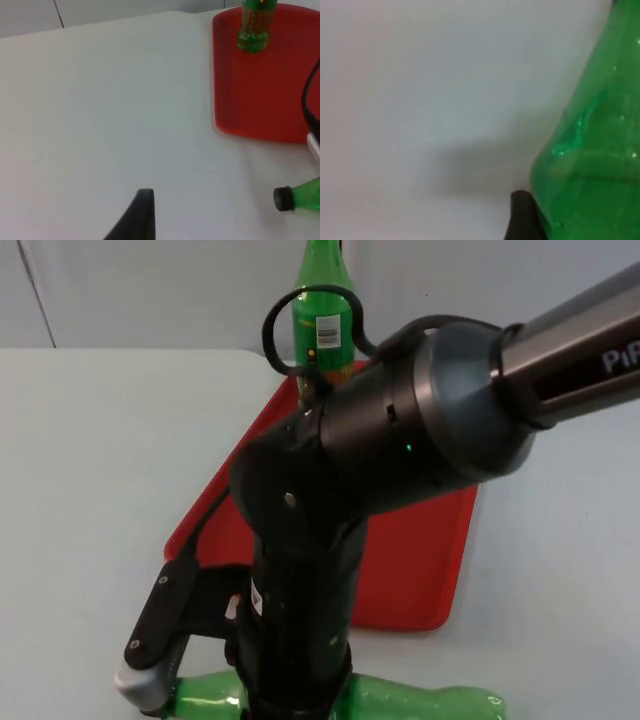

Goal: Place the bottle upright on the tray.

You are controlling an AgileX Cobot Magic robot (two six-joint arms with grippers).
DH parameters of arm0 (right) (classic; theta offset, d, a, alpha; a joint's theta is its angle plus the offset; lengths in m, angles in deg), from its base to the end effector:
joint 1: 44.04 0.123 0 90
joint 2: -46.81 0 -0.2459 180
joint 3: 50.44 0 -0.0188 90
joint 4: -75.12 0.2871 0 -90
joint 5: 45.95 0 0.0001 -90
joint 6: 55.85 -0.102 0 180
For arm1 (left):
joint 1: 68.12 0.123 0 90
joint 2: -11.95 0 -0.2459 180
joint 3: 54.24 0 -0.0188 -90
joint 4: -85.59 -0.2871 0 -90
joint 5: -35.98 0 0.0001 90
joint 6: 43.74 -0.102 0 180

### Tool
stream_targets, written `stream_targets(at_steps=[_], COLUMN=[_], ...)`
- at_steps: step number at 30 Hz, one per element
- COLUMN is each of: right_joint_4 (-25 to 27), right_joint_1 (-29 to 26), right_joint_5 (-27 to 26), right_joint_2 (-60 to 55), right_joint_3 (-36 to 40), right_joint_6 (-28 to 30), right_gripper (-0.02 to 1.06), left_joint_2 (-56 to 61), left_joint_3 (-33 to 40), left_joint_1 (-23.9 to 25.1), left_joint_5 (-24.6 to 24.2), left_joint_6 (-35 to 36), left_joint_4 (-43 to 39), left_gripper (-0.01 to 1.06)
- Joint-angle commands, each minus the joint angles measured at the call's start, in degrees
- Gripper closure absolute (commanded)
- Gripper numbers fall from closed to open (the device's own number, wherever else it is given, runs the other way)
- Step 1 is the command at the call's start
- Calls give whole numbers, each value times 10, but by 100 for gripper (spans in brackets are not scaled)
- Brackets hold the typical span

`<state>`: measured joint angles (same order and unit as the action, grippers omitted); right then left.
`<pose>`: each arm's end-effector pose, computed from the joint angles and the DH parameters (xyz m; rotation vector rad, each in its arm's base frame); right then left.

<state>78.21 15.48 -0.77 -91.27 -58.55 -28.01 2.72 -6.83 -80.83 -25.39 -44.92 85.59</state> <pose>0.2115 0.3671 0.0157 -2.0792 2.2582 0.0943 0.0749 -0.0169 0.2880 0.2493 2.0469 -0.1244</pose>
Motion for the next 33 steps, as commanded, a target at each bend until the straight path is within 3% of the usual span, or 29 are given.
stream_targets(at_steps=[1, 4, 11, 17, 24, 33], right_joint_4=[-2, 0, 0, 2, 2, 2], right_joint_1=[3, 3, 3, -6, -60, -102], right_joint_5=[24, 50, 37, -25, -130, -253], right_joint_2=[7, 15, 53, 110, 179, 241], right_joint_3=[-7, -17, -31, -31, -31, -31], right_joint_6=[-2, -5, -13, -15, -94, -119], right_gripper=[105, 105, 105, 105, 105, 105], left_joint_2=[2, 2, 2, 2, 2, 2], left_joint_3=[2, 2, 2, 2, 2, 2], left_joint_1=[1, 1, 1, 1, 1, 1], left_joint_5=[-2, -2, -2, -2, -2, -2], left_joint_6=[-1, -1, -1, -1, -1, -1], left_joint_4=[3, 3, 3, 3, 3, 3], left_gripper=[0, 0, 0, 0, 0, 0])
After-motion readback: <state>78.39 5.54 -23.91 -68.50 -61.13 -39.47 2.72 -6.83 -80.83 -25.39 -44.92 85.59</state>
